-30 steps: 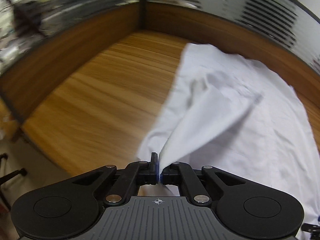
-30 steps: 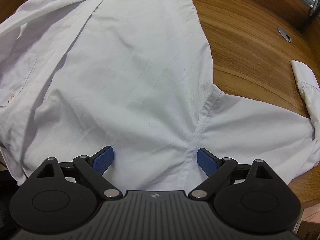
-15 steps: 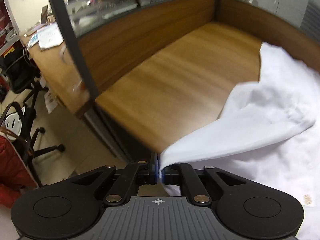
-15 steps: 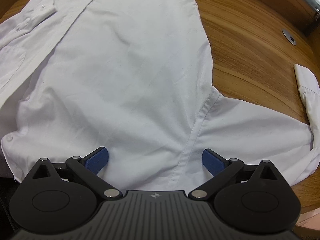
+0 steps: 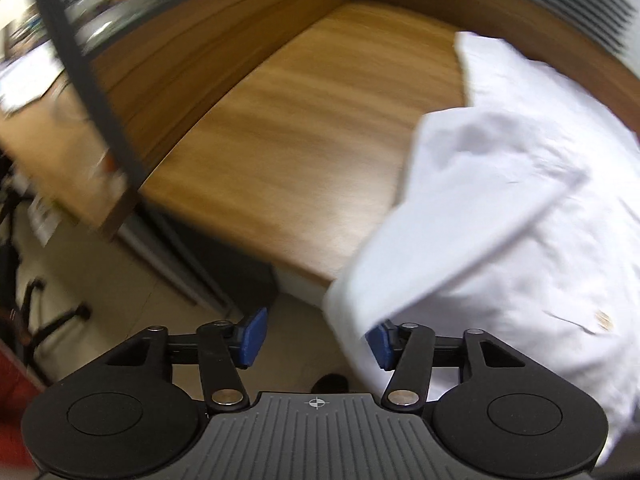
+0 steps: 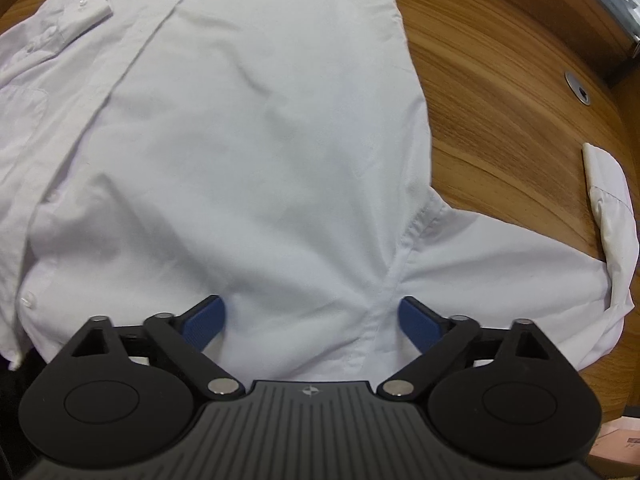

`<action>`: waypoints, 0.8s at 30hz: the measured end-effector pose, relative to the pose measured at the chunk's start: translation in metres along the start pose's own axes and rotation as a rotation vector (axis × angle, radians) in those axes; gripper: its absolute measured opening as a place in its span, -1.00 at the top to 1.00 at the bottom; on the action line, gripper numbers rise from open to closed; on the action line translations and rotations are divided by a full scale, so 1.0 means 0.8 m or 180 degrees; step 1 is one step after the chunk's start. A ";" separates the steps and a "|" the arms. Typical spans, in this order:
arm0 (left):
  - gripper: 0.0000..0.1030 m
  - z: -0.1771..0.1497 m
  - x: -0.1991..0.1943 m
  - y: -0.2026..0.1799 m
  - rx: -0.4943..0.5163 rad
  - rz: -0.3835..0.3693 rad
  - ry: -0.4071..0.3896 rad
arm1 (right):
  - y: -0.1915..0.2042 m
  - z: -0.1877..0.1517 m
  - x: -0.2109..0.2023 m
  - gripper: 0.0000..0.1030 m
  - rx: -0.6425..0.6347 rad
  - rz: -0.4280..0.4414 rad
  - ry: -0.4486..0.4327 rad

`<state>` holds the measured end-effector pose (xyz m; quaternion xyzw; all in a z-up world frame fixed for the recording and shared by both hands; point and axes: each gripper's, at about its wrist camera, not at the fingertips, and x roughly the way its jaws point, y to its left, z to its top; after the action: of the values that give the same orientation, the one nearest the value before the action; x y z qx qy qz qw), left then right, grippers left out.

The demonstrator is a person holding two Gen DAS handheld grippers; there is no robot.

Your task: Fold clothes

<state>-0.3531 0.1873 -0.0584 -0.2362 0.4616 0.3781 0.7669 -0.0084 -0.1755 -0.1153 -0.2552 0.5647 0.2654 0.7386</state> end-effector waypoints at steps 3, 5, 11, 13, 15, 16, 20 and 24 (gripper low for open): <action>-0.17 0.015 -0.016 -0.018 0.0387 -0.0173 -0.0112 | 0.020 0.009 -0.023 -0.84 0.0036 0.0046 -0.0167; -0.19 0.027 -0.017 -0.034 0.0652 -0.0300 -0.0190 | 0.037 0.018 -0.036 -0.85 0.0110 0.0134 -0.0289; -0.20 0.060 0.012 -0.090 0.1181 -0.0548 -0.0283 | 0.115 0.045 -0.039 -0.84 0.0079 0.0359 -0.0415; -0.20 0.066 0.026 -0.114 0.1370 -0.0615 -0.0314 | 0.143 0.056 -0.033 -0.84 0.0052 0.0395 -0.0415; -0.20 0.069 0.042 -0.141 0.1597 -0.0636 -0.0342 | 0.163 0.071 -0.021 -0.80 0.0051 0.0418 -0.0380; -0.20 0.070 0.049 -0.155 0.1711 -0.0647 -0.0355 | 0.173 0.078 -0.017 -0.79 0.0021 0.0420 -0.0364; -0.20 0.074 0.080 -0.185 0.1853 -0.0602 -0.0267 | 0.193 0.092 0.004 -0.81 -0.0088 0.0285 -0.0259; 0.09 0.079 0.099 -0.190 0.1777 -0.0674 -0.0114 | 0.184 0.095 0.012 -0.86 0.0037 0.0329 -0.0188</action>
<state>-0.1756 0.1693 -0.0974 -0.0563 0.5070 0.1585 0.8454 -0.0536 -0.0161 -0.1181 -0.2134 0.5566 0.3073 0.7418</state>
